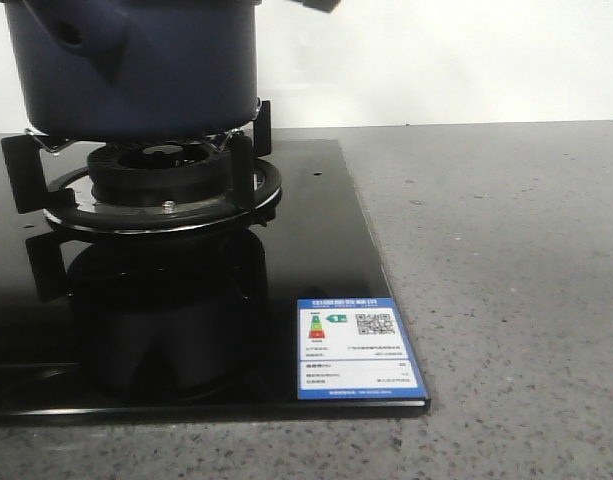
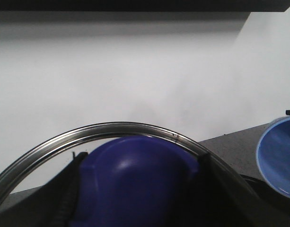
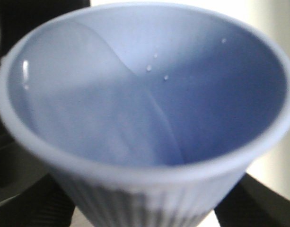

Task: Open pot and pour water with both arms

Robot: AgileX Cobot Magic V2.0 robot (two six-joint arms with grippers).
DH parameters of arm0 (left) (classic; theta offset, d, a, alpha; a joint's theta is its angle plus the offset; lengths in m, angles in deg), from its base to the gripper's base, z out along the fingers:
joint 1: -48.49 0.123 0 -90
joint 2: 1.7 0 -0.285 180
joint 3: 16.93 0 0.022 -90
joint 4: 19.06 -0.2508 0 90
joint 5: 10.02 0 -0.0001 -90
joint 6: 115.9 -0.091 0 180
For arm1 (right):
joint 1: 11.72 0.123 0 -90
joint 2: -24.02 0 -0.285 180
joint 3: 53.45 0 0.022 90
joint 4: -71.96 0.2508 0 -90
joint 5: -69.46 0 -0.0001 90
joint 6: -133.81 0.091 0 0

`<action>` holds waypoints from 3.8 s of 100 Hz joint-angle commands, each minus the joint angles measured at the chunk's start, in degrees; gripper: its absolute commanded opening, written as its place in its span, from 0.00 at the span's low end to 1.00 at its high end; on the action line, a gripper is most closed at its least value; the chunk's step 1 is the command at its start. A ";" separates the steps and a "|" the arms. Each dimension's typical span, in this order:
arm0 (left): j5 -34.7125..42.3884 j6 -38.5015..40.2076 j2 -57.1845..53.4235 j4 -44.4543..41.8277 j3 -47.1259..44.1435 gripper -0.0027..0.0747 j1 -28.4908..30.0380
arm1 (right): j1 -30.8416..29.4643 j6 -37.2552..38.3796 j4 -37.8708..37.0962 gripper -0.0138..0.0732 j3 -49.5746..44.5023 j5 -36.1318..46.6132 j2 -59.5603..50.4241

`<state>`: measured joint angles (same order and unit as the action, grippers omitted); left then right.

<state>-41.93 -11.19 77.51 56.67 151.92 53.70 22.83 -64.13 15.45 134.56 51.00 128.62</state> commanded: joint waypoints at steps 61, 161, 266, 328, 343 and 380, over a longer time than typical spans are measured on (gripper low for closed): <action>0.77 0.47 -2.09 4.07 1.88 0.44 0.25 | 0.01 -0.25 -28.85 0.61 2.62 7.97 -3.03; 0.77 0.47 -2.09 4.07 1.88 0.44 0.25 | 0.01 -0.25 -38.76 0.61 2.62 7.62 -3.14; -3.27 0.47 -2.09 6.66 1.88 0.44 0.25 | 0.01 33.16 -37.23 0.61 2.62 3.56 -4.04; -7.81 -1.26 -2.09 11.50 1.88 0.44 0.25 | -15.00 79.61 -15.58 0.61 -13.54 -2.36 -22.46; -8.21 -1.26 -2.09 11.53 1.88 0.44 0.25 | -23.79 89.89 -15.69 0.61 -25.47 10.73 -27.91; -8.32 -1.26 -2.09 11.53 1.88 0.44 0.25 | -35.99 91.32 -16.49 0.61 -36.93 26.45 -27.54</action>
<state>-50.12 -12.28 77.44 63.23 151.92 53.70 -12.00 26.92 0.21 96.34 74.31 101.67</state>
